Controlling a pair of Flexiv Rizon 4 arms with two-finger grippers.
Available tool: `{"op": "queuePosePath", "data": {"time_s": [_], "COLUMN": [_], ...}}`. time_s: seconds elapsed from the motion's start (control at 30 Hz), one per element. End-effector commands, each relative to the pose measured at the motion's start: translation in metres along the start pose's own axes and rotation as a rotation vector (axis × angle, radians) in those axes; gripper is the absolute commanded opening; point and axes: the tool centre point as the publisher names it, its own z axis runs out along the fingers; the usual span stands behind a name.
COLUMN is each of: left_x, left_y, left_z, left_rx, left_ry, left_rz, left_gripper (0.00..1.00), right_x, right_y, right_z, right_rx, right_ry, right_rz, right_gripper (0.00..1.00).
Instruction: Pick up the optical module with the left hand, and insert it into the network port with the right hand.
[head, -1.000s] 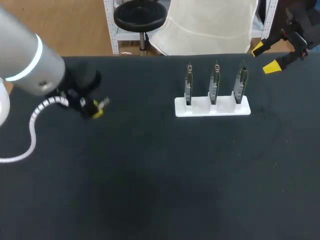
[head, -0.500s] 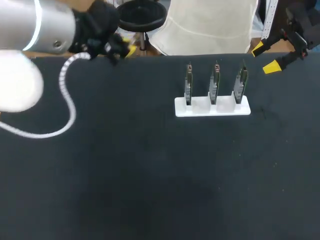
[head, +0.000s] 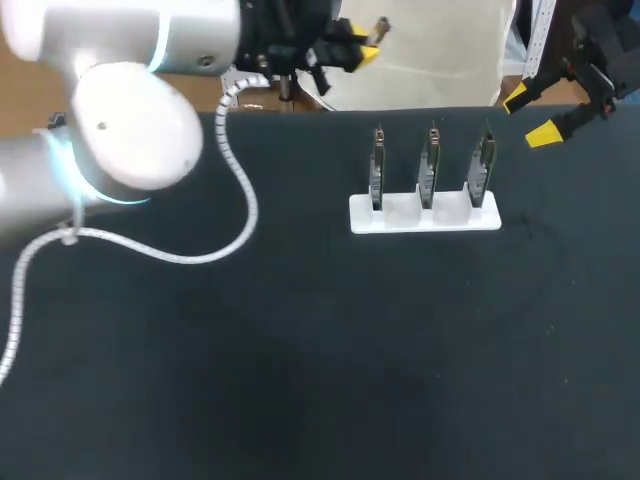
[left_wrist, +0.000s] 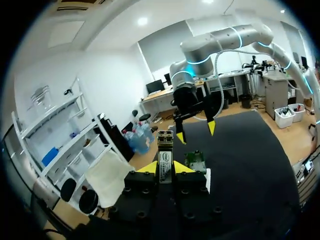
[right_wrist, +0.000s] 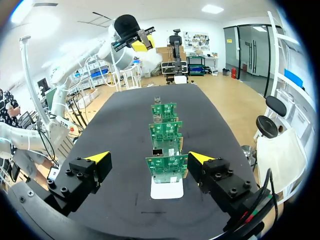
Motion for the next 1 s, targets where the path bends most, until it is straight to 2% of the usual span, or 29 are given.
{"op": "queuePosePath", "data": {"time_s": [0.03, 0.43, 0.63, 1.0], "left_x": [-0.007, -0.031, -0.035, -0.035], "left_y": [0.005, -0.021, -0.032, -0.049], "left_z": [0.048, 0.092, 0.104, 0.121], "left_rx": [0.070, 0.200, 0.258, 0.292], "left_ry": [-0.257, -0.365, -0.431, -0.447], "left_rz": [0.013, -0.033, -0.109, -0.171], "left_gripper": [0.00, 0.00, 0.00, 0.00], "right_x": [0.000, 0.000, 0.000, 0.000], "right_y": [0.001, 0.001, 0.001, 0.001], "right_z": [0.001, 0.001, 0.001, 0.001], "right_rx": [0.003, 0.003, 0.003, 0.003], "right_ry": [-0.001, -0.001, -0.001, -0.001], "right_rz": [-0.002, -0.002, -0.002, -0.002], "right_gripper": [1.00, 1.00, 1.00, 1.00]}}
